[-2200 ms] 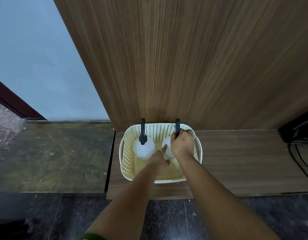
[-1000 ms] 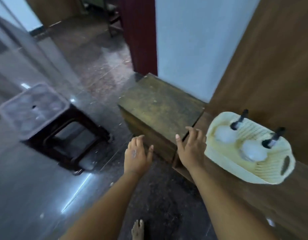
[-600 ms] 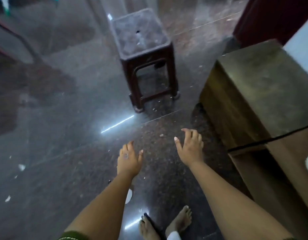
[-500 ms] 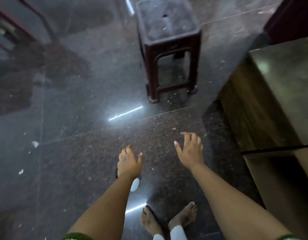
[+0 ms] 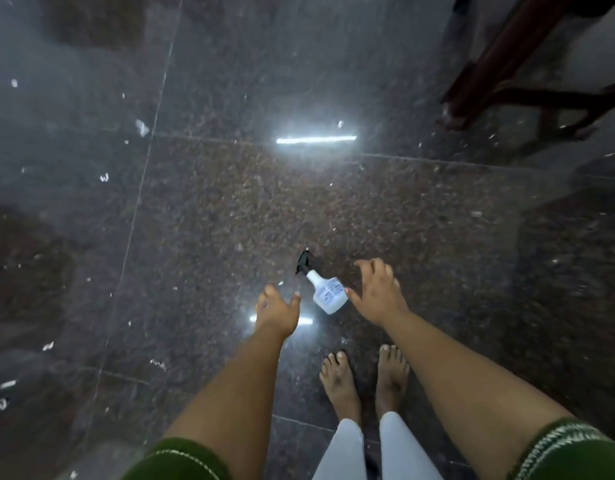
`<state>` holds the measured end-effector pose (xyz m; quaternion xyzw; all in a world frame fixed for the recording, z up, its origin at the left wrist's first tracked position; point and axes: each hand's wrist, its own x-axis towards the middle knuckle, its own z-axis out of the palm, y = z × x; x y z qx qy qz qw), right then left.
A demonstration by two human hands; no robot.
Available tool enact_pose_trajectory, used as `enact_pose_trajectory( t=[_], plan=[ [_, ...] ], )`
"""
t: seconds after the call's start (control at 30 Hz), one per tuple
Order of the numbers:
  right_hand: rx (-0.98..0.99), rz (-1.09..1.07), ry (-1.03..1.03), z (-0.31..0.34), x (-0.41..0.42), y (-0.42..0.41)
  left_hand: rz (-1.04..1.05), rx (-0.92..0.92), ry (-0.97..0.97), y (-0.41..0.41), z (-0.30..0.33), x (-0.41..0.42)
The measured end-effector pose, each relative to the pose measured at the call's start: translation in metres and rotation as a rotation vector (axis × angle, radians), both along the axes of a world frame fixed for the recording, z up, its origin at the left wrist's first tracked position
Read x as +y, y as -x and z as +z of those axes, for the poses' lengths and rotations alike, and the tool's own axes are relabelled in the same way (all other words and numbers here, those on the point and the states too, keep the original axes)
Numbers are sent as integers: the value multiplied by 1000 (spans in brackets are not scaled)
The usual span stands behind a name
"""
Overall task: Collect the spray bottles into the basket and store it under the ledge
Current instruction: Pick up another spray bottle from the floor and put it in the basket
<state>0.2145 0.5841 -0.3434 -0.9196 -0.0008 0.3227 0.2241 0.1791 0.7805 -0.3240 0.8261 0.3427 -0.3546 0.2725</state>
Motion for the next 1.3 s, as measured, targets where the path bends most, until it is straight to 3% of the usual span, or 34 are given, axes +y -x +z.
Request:
enact_pose_trajectory(
  t=[0.13,0.3,0.43,0.67,0.83,1.0,1.23,1.3],
  plan=[
    [87,65,19,-69,32,-12,67,18,85,-9,-65,10],
    [242,-44,-9,-147,54,-21,227,-25,180,-10,-137,9],
    [380,-58,7,-198,60,-21,387,58,232,-2,-190,5],
    [524,-203,-93,-234,65,-16,758,192,567,1,-218,-15],
    [510,-278,-132,-229,66,-16,819,135,603,-10,-207,-29],
    [475,-424,-255,-193,62,-27,751,67,562,-29,-176,-27],
    [500,-816,-727,-83,48,-68,689,-201,636,-65,-85,-24],
    [478,-867,-817,-44,37,-81,581,-263,641,-73,-54,-28]
  ],
)
